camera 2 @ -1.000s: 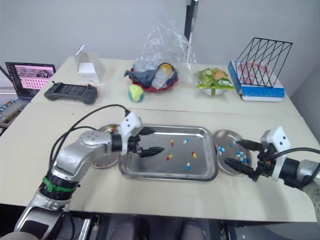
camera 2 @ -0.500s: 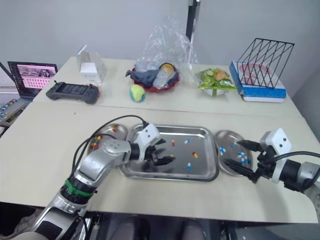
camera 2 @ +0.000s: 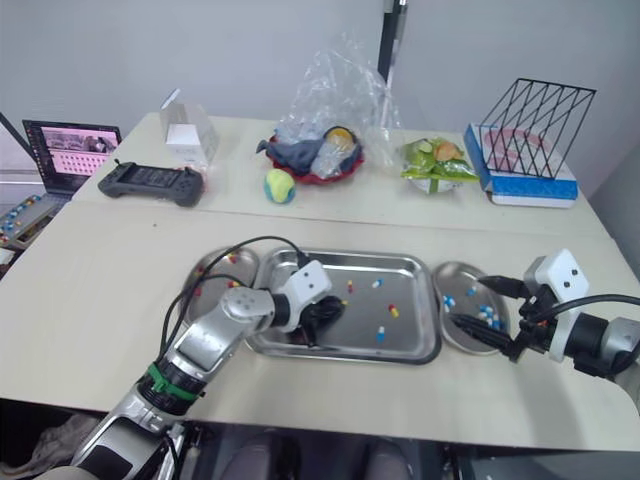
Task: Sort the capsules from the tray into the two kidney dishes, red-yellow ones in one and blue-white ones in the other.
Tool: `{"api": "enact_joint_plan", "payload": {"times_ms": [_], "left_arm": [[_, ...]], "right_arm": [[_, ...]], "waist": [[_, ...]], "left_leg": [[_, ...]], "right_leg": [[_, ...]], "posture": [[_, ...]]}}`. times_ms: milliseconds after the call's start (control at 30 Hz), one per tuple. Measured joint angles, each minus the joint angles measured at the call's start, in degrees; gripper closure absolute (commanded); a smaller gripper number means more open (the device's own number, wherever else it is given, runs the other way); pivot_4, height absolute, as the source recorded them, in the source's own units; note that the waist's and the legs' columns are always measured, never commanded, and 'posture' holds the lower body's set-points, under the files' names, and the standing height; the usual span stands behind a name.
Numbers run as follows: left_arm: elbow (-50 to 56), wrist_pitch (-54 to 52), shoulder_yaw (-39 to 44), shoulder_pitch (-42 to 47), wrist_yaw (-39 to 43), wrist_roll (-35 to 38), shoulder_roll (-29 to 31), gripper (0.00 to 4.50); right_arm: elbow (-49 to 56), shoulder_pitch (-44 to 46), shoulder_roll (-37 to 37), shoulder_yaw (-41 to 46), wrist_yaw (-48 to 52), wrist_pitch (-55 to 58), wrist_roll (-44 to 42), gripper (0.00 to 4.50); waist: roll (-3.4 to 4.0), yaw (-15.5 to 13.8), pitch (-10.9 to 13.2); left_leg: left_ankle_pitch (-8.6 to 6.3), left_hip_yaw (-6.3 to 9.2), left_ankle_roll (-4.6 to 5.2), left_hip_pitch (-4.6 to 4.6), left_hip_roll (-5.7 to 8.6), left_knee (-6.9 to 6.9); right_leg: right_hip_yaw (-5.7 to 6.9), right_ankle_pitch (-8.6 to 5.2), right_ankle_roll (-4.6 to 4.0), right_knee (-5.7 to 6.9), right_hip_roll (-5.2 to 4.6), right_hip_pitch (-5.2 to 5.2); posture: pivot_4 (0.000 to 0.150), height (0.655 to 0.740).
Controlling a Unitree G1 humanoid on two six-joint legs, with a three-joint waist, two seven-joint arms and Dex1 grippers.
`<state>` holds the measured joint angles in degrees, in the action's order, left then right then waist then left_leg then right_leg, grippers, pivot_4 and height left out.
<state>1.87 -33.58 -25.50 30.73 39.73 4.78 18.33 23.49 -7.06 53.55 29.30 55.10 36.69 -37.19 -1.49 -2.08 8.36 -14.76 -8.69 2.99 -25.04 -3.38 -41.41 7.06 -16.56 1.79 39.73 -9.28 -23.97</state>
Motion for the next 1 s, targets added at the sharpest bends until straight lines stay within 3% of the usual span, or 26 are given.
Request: {"api": "enact_joint_plan", "payload": {"times_ms": [133, 267, 433, 567, 700, 1000], "left_arm": [[0.17, -1.42, 3.88, -0.20, 1.52, 2.85, 0.14, 4.47], [3.99, -1.55, 14.45, -0.24, 4.28, 10.62, 1.83, 4.47], [5.73, -1.66, 24.05, -0.72, 8.58, 15.85, 10.53, 4.47], [1.27, 3.95, 30.64, -4.08, 17.44, 17.62, 22.44, 4.47], [-6.07, 9.75, 33.06, -4.98, 21.74, 15.69, 28.77, 4.47], [-11.63, 16.53, 31.22, -6.88, 25.96, 13.17, 29.25, 4.47]], "right_arm": [[-0.63, 0.94, 0.03, -0.69, 0.41, -0.04, 0.07, 0.00], [-2.46, 2.88, 0.07, -2.83, 1.21, -0.38, 0.52, 0.00], [-4.02, 5.00, 0.78, -4.40, 2.51, -0.55, 0.81, 0.00], [-5.59, 7.47, 1.16, -6.74, 3.88, -1.22, 1.23, 0.00], [-7.72, 10.50, 1.18, -9.14, 5.02, -1.48, 2.20, 0.00], [-8.39, 12.82, 1.36, -10.94, 6.31, -1.56, 2.56, 0.00]], "waist": [[0.00, 0.05, 0.00], [0.01, 0.32, -0.01], [0.02, 0.77, -0.01], [0.02, 1.37, -0.01], [0.04, 1.09, 0.00], [0.03, 1.18, 0.00]], "left_leg": [[0.00, 0.00, 0.00, -0.06, -0.03, -0.03], [0.02, 0.03, -0.02, -0.09, -0.06, -0.04], [0.02, 0.04, -0.04, -0.09, -0.03, -0.03], [0.03, 0.03, -0.07, -0.09, -0.04, 0.01], [-0.01, 0.03, 0.01, -0.11, 0.00, -0.01], [-0.02, 0.03, 0.02, -0.25, -0.02, -0.08]], "right_leg": [[0.01, 0.00, 0.00, 0.00, 0.02, -0.06], [0.02, 0.00, 0.00, 0.02, 0.03, -0.07], [0.05, 0.00, 0.00, 0.02, 0.04, -0.07], [0.08, 0.00, 0.00, 0.02, 0.05, -0.12], [0.06, -0.01, 0.01, 0.01, 0.00, -0.10], [0.07, -0.01, 0.01, 0.02, 0.03, -0.17]], "posture": [[0.150, 0.6880], [0.150, 0.6880], [0.150, 0.6880], [0.150, 0.6880], [0.150, 0.6880], [0.150, 0.6880]]}}
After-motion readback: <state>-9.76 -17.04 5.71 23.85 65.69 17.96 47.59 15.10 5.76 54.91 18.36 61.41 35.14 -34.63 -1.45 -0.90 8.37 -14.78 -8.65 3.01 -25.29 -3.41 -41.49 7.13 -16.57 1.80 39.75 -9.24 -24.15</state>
